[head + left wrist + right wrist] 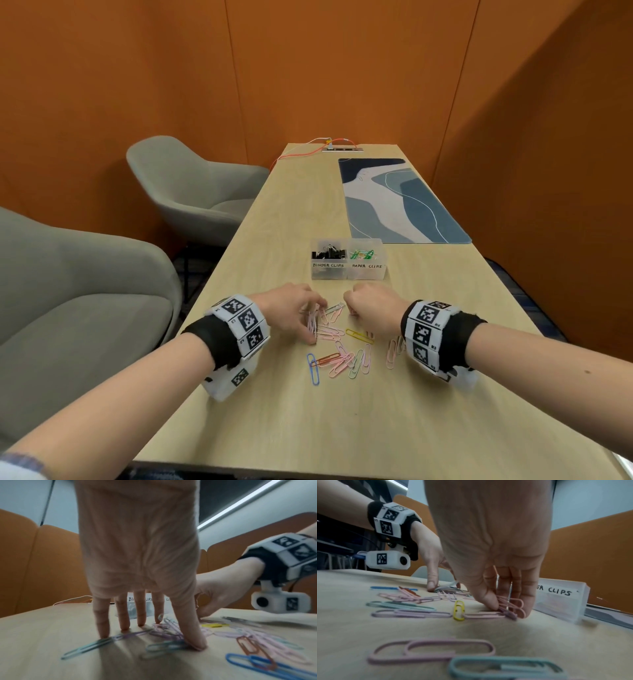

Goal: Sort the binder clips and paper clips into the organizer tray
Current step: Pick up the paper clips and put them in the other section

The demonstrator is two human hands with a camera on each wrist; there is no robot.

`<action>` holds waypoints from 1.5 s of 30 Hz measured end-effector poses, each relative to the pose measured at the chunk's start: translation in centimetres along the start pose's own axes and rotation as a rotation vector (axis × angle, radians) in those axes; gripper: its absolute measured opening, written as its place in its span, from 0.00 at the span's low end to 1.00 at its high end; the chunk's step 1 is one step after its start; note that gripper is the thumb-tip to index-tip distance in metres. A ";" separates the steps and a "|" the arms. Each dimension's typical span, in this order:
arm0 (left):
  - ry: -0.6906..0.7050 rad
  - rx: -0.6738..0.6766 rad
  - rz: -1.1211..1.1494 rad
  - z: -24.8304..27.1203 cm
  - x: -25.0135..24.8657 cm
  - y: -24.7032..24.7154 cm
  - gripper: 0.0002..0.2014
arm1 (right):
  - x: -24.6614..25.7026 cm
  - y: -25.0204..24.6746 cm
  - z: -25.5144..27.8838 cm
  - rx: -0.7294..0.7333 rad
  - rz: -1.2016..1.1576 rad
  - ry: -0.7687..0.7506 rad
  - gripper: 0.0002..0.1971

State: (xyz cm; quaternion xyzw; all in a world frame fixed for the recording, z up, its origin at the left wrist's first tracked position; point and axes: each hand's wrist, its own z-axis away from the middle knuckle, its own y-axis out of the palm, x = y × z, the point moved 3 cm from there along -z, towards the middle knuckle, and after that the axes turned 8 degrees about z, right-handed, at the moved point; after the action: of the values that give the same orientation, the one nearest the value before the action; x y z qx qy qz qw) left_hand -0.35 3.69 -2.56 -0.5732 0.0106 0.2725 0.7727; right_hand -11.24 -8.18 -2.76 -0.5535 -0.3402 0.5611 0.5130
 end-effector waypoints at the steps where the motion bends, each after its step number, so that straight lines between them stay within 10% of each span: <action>1: 0.025 -0.031 -0.016 0.0 -0.2 -0.1 0.34 | -0.1 0.0 0.0 0.007 -0.009 -0.003 0.10; 11: 0.065 -0.167 -0.007 -1.0 -0.9 -0.9 0.15 | -5.9 -3.7 -1.8 0.011 -0.677 0.275 0.07; 19: 0.084 -0.169 0.094 -1.5 -1.1 -1.6 0.11 | -9.2 -3.5 -5.6 -0.132 -0.696 0.443 0.20; 24: 0.087 -0.165 0.230 -2.0 -1.2 -2.9 0.05 | -8.4 -3.7 -2.9 -0.216 -0.572 0.350 0.16; 27: 0.125 -0.189 0.380 -2.8 -2.3 -4.6 0.02 | -6.5 -3.0 0.4 -0.033 -0.499 0.165 0.14; 35: 0.005 -0.405 0.540 -8.2 -5.1 -8.4 0.04 | -2.1 -0.3 5.1 0.249 -0.334 -0.166 0.42; 45: -0.088 -0.577 0.661 -11.3 -5.6 -9.5 0.06 | -1.3 0.8 5.2 0.043 -0.153 -0.176 0.09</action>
State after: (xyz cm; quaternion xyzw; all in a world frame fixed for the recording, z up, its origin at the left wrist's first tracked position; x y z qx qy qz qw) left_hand 2.38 -10.54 3.79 -0.7191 0.0842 0.5211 0.4520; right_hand -16.60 -8.60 -2.37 -0.4634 -0.4132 0.5738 0.5341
